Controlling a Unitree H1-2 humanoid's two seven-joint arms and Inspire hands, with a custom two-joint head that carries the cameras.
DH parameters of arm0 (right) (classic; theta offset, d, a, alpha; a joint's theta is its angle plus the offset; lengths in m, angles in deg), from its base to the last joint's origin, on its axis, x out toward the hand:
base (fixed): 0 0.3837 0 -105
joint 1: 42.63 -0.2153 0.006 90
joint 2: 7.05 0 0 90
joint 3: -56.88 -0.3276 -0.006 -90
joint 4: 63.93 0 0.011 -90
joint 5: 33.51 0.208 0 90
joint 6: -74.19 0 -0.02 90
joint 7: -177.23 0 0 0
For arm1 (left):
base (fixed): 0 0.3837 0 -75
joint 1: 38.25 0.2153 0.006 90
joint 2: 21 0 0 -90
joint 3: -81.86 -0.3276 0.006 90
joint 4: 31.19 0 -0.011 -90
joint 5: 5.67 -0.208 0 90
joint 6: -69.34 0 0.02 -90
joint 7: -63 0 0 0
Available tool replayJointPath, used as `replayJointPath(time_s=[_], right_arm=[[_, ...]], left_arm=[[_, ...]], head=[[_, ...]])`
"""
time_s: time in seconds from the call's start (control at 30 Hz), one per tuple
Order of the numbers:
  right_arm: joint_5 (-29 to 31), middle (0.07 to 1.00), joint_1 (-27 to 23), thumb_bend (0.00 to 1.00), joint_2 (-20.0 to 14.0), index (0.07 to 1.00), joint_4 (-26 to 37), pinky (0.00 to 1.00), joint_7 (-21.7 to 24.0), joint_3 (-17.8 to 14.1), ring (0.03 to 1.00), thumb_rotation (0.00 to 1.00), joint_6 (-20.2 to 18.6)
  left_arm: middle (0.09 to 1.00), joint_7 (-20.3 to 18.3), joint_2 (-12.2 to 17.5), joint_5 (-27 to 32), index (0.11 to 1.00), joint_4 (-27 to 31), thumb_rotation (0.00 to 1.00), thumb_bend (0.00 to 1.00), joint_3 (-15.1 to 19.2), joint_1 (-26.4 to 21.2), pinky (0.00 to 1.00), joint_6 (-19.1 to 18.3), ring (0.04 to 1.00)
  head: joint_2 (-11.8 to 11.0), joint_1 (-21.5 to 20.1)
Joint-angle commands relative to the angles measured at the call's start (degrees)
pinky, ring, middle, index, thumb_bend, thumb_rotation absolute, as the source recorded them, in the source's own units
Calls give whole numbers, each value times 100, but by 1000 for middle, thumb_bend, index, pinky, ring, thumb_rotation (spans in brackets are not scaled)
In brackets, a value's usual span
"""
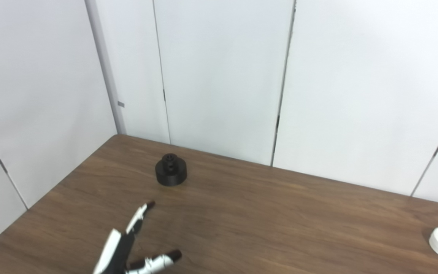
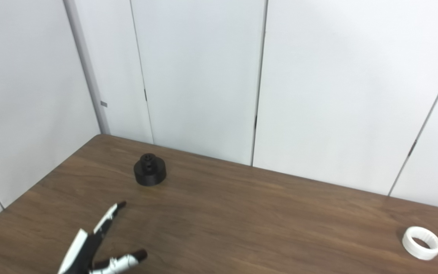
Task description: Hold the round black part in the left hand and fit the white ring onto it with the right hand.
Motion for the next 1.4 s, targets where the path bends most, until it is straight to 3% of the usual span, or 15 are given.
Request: replayJointPath(time_s=[0.0,0.2,0.47,0.63,0.97,1.17,1.37], right_arm=[[-10,1000,-74,598,-67,1000,136,1000,-29,-62,1000,1000,193],[-141,993,-75,592,-62,1000,154,1000,-81,-65,1000,1000,185],[-273,1000,-33,622,-43,1000,241,1000,-204,-38,1000,1000,115],[-267,1000,-27,621,-40,1000,241,1000,-217,-34,1000,1000,146],[-97,1000,-39,632,-67,1000,214,1000,-184,-64,1000,1000,107],[-6,1000,-39,647,-80,1000,196,1000,-170,-73,1000,1000,70],[-52,1000,-27,647,-67,1000,202,1000,-190,-47,1000,1000,93]], left_arm=[[1000,63,353,-590,975,163,517,993,104,-164,1000,-86,1000],[1000,29,880,-1711,961,-24,578,987,32,-673,1000,-362,1000],[1000,-201,1395,-2370,950,-653,691,1000,-85,-1337,1000,-722,1000],[1000,-326,1666,-2498,956,-1173,689,1000,-206,-1685,1000,-875,1000],[1000,-145,2169,-2700,949,-2737,701,1000,-654,-2631,1000,-884,1000],[1000,78,2281,-2716,934,-3808,655,1000,-991,-3295,1000,-916,1000],[1000,79,2335,-2584,935,-4469,686,1000,-1279,-3785,1000,-941,1000]], head=[[0,3],[22,6],[57,12],[58,12],[79,-3],[88,-10],[80,-66]])
